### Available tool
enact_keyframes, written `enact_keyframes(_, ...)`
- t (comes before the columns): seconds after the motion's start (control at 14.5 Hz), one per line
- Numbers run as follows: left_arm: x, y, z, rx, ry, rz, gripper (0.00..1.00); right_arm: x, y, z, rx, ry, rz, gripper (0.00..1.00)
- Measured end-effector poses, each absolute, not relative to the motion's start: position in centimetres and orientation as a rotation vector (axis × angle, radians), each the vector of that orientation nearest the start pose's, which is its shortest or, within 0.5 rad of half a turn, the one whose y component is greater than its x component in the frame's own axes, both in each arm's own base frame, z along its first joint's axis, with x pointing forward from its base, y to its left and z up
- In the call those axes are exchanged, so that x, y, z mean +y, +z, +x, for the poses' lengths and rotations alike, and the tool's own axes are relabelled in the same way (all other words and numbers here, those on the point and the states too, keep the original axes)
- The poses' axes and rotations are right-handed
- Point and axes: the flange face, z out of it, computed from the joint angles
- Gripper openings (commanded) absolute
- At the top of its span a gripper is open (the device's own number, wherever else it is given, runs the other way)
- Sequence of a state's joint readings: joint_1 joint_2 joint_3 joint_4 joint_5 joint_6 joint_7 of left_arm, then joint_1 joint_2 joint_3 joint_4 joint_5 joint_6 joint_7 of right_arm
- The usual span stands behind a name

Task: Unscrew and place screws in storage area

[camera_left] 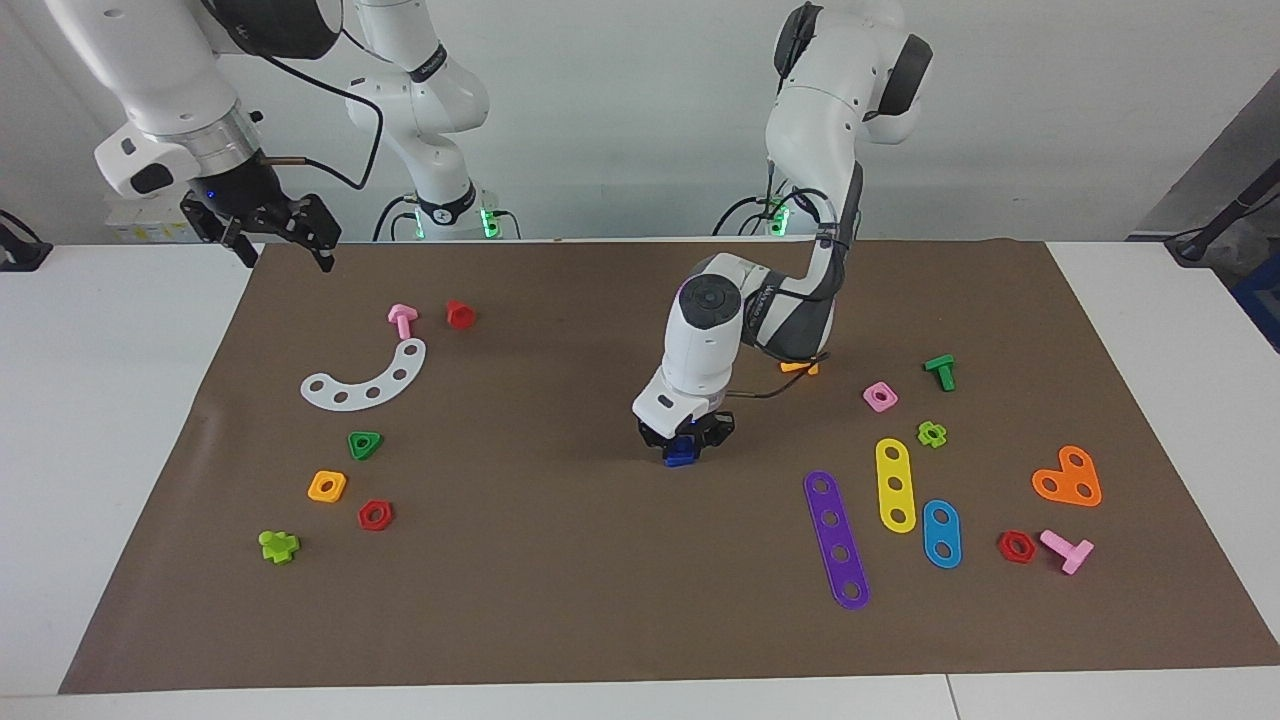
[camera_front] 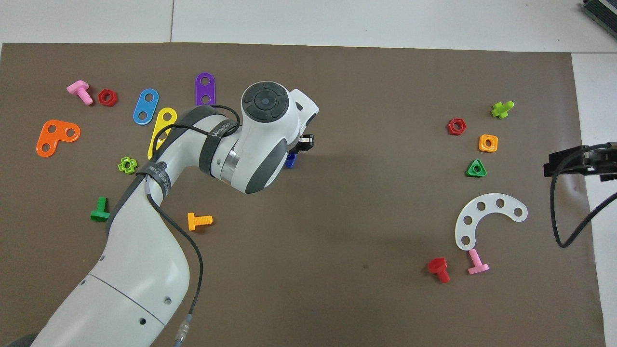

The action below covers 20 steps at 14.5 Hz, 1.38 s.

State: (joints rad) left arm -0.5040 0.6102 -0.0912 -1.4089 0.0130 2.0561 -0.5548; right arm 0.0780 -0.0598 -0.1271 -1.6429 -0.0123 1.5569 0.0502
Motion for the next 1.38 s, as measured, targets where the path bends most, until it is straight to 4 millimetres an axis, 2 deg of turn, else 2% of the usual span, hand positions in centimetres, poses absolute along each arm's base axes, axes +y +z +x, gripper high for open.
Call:
enact_keyframes(0.14, -38.4, 36.8, 61.8, -0.015, -0.002, -3.219, 0.28, -2.5, 62.4, 53.5, 0.144, 0.012, -3.138, 1.0)
enact_keyframes(0.28, -36.2, 38.3, 63.4, -0.112, 0.024, -3.256, 0.27, -1.2, 62.9, 53.7, 0.113, -0.013, -3.138, 1.0)
enact_keyframes(0.41, -31.7, 40.3, 65.5, -0.201, 0.039, -3.263, 0.27, 0.8, 63.2, 53.7, 0.119, -0.026, -3.137, 1.0)
enact_keyframes(0.55, -26.8, 41.9, 66.1, -0.136, 0.084, -3.254, 0.27, 2.6, 63.2, 54.0, 0.126, -0.041, -3.135, 1.0)
enact_keyframes(0.62, -24.7, 41.8, 65.8, -0.075, 0.114, -3.246, 0.27, 4.0, 63.1, 54.3, 0.138, -0.062, -3.131, 1.0)
enact_keyframes(0.76, -21.2, 40.1, 64.4, 0.06, 0.196, -3.226, 0.27, 9.1, 61.7, 55.2, 0.16, -0.094, -3.122, 1.0)
enact_keyframes(0.89, -19.0, 37.7, 63.0, 0.14, 0.252, -3.212, 0.27, 16.0, 58.8, 56.0, 0.184, -0.086, -3.121, 1.0)
enact_keyframes(1.17, -18.0, 33.6, 60.2, 0.205, 0.213, -3.211, 0.3, 29.6, 52.1, 57.5, 0.21, -0.146, -3.1, 1.0)
enact_keyframes(1.24, -17.8, 32.8, 59.6, 0.208, 0.192, -3.212, 0.35, 32.2, 50.3, 57.9, 0.211, -0.178, -3.085, 1.0)
enact_keyframes(1.38, -17.5, 31.8, 58.7, 0.214, 0.158, -3.214, 0.39, 36.0, 46.8, 58.7, 0.189, -0.238, -3.058, 1.0)
